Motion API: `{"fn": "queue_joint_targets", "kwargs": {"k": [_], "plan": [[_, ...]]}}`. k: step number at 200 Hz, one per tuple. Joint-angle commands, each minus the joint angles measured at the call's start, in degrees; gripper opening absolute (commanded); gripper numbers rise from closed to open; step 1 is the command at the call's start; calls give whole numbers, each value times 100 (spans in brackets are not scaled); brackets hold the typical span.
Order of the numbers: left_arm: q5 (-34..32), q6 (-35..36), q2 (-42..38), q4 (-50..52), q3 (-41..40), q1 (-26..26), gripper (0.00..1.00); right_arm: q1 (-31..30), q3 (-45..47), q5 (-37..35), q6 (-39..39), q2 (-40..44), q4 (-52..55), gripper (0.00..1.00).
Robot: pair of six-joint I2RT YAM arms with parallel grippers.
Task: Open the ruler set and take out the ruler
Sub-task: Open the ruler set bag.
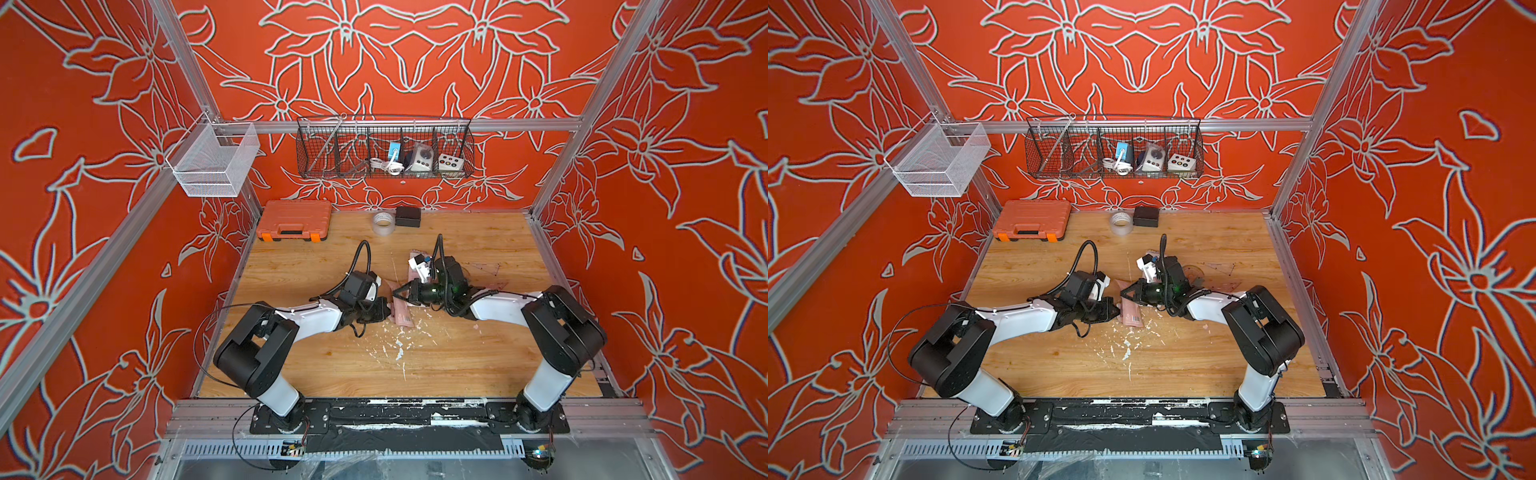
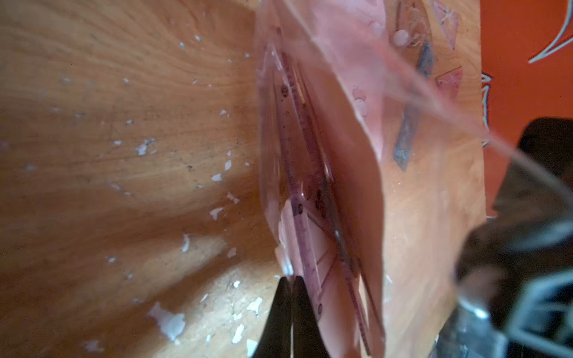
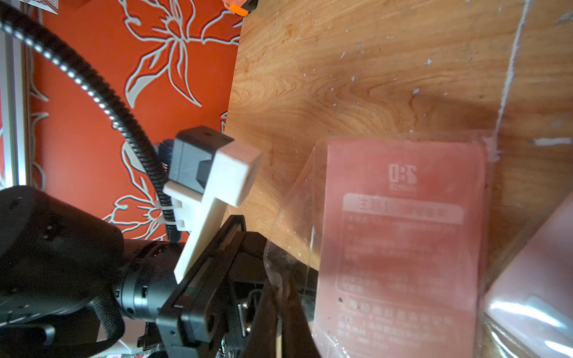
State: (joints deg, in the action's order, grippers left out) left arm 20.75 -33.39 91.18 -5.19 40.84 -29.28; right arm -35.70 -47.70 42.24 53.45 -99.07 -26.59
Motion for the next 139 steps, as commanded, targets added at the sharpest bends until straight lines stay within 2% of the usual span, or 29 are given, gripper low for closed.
{"fn": "queue_joint_targets", "kwargs": {"k": [1,15,29,64,69,79,96,139], "plan": [[-267,-100,58,162,99,-43,3,-33,-11,-6,106,53,-389,0],[-300,-91,56,178,126,-43,4,-33,-9,-14,68,97,-351,0],[-318,-97,59,163,126,-42,15,-34,-2,9,53,99,-361,0],[-286,-150,126,-77,76,-43,17,-33,24,26,152,63,-528,0],[-262,-152,135,-114,65,-43,14,-33,31,26,172,71,-560,0],[-246,-121,150,-113,84,-43,0,-16,26,37,191,72,-581,0],[-333,-98,36,32,91,-43,0,-3,10,9,125,113,-470,0],[-1059,216,-736,910,127,-43,0,48,-9,-14,5,51,-306,0]]}}
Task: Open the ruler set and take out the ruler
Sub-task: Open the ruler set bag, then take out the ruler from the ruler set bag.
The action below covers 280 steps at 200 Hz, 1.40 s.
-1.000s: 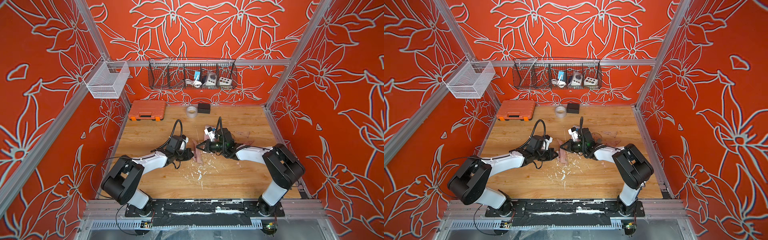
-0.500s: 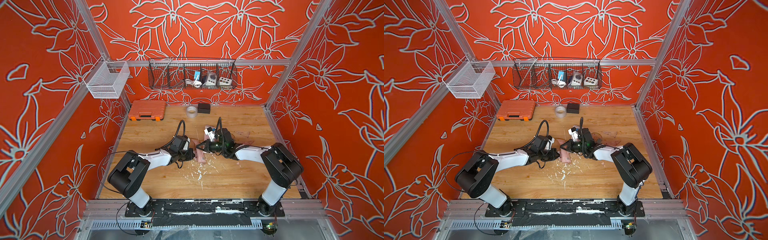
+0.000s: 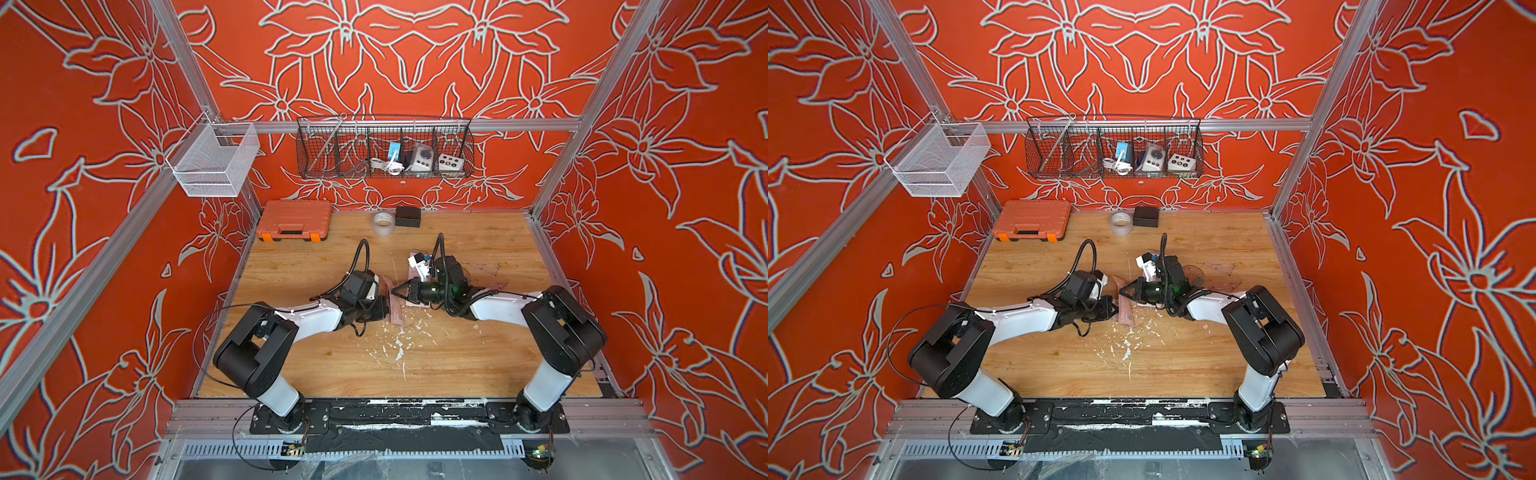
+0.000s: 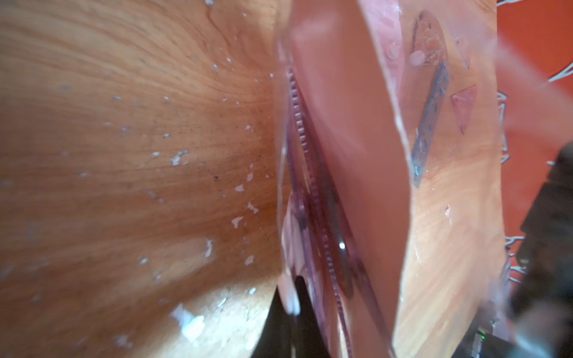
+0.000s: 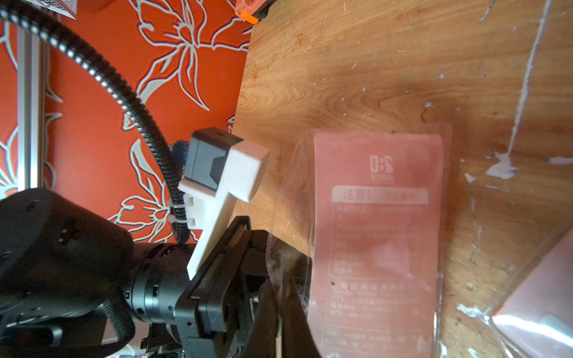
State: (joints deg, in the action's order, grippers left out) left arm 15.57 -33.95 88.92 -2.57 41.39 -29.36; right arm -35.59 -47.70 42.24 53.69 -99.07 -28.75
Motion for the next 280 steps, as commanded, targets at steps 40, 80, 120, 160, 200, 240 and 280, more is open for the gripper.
{"fn": "queue_joint_targets", "kwargs": {"k": [40,80,120,160,200,240,280], "plan": [[-1602,760,-1215,1821,319,-17,0,28,-226,-45,27,-334,-160,0],[-2507,1239,-1472,2707,674,-8,0,-180,-788,-298,-163,-813,295,0],[-2474,1517,-956,2580,832,-8,0,-399,-1027,-764,-323,-1029,864,0],[-2242,1562,-631,2098,701,-17,6,-440,-747,-1057,-588,-759,1225,0],[-2163,1487,-451,2063,763,-17,24,-448,-648,-992,-523,-634,1144,0],[-2141,1502,-397,2152,820,-17,7,-448,-697,-965,-482,-561,1126,0],[-2146,1517,-513,2199,843,-16,0,-457,-770,-998,-589,-662,1230,0]]}}
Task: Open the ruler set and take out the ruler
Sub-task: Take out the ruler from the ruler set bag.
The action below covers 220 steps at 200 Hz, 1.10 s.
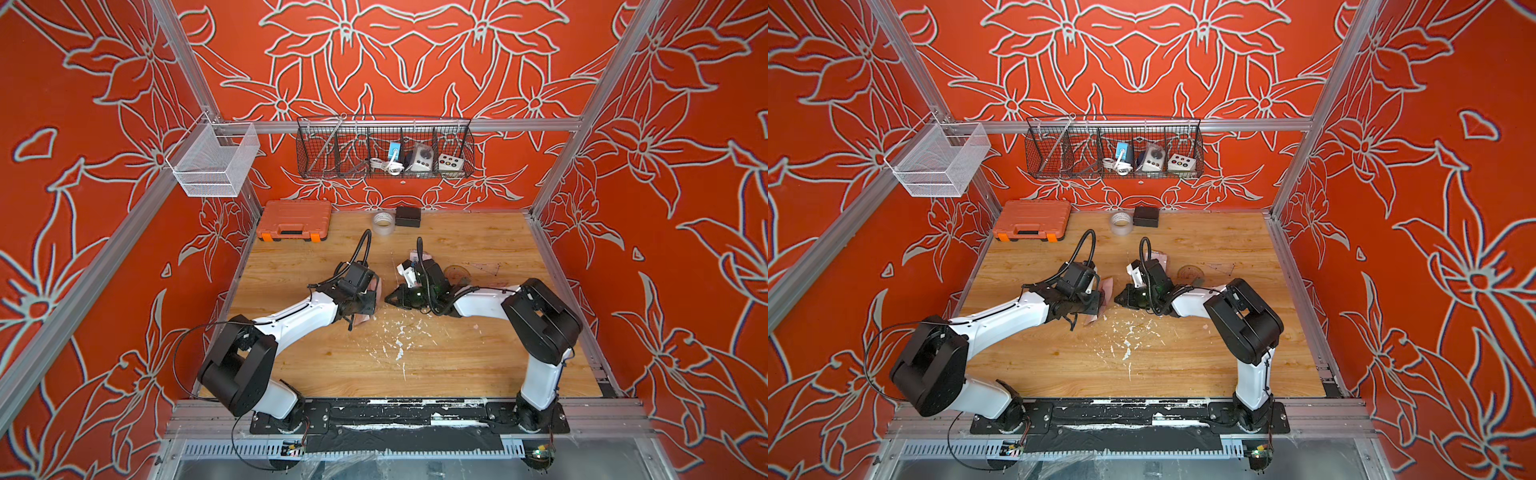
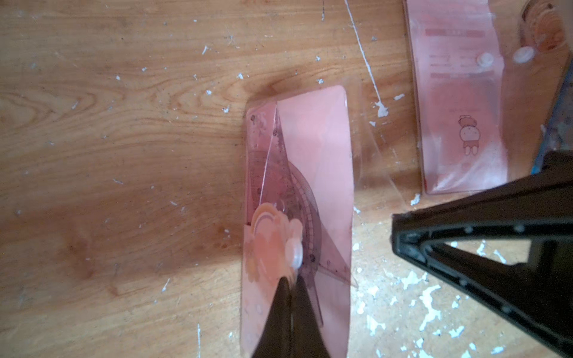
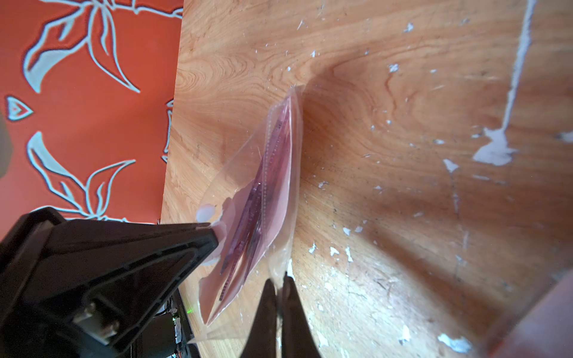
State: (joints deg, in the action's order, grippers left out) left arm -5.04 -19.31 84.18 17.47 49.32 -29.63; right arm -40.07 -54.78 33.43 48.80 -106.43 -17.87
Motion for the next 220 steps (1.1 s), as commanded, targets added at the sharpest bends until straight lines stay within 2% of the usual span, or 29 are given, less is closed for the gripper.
{"fn": "queue_joint_targets", "kwargs": {"k": [1,37,66,97,121,149,182,200,220], "plan": [[-89,52,-41,195,46,10,0,-9,-65,-117,-103,63,142,0],[-114,70,-75,133,-36,10,0,-100,-288,-27,-160,-286,249,0],[-134,80,-79,90,-169,10,0,-141,-305,-213,-296,-186,418,0],[-155,110,-226,-114,-359,10,0,-140,-337,-99,-551,-8,643,0],[58,125,-257,-398,-559,10,0,-128,-269,-73,-734,292,835,22],[204,18,-332,-780,-854,10,0,-98,-125,-145,-843,683,943,30],[205,15,-492,-888,-944,10,0,-84,70,-98,-691,1024,542,31],[114,23,-628,-904,-981,9,0,-112,-28,323,-403,701,176,29],[64,42,-782,-902,-986,10,0,-146,-77,593,2,250,-345,23]]}}
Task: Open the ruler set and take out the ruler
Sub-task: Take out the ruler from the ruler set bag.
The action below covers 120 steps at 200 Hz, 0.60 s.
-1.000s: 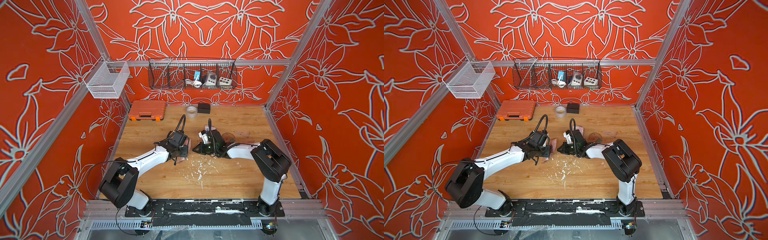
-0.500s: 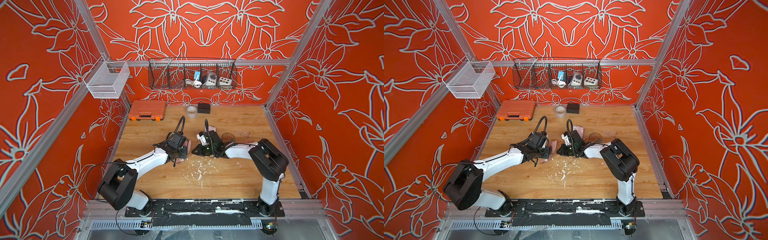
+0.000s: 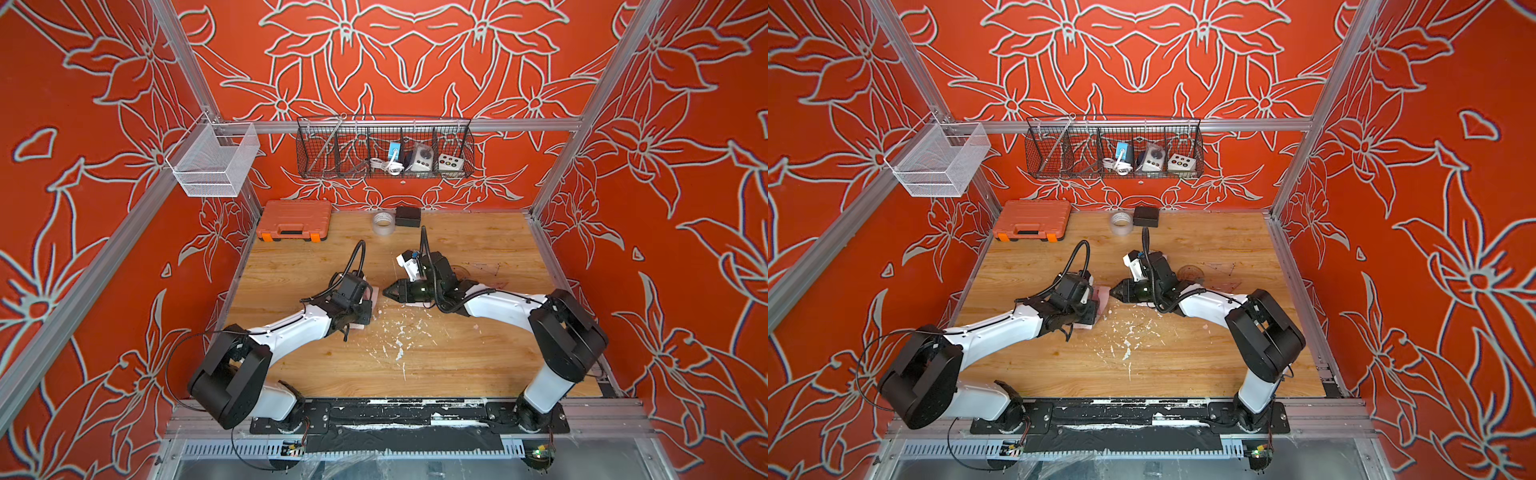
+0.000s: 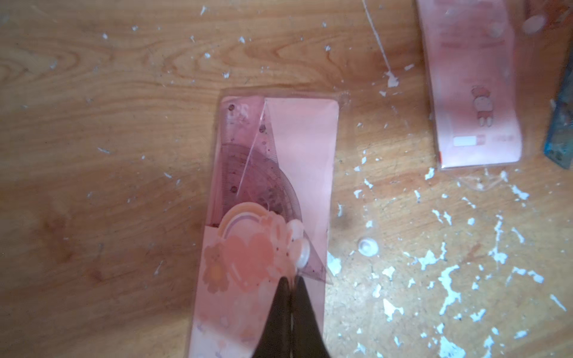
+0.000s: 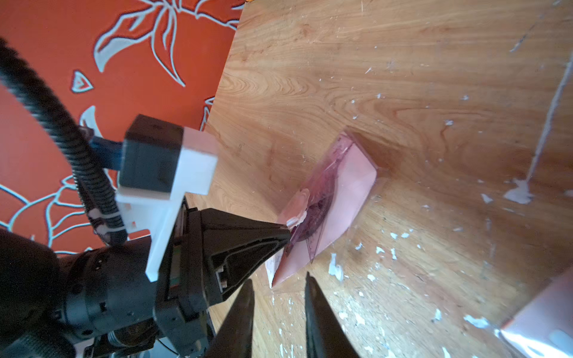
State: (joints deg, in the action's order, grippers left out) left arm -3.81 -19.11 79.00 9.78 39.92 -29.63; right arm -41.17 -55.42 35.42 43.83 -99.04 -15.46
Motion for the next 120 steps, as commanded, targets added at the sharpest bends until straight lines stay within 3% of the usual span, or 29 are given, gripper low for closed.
{"fn": "queue_joint_targets", "kwargs": {"k": [1,36,120], "plan": [[-58,22,-272,-129,-46,10,0,-38,-9,404,518,-504,-618,23],[-67,51,-385,-37,-20,8,0,-62,-138,580,728,-925,-1079,17],[30,20,-197,-171,-16,-26,0,-67,-400,342,481,-1043,-711,16]]}}
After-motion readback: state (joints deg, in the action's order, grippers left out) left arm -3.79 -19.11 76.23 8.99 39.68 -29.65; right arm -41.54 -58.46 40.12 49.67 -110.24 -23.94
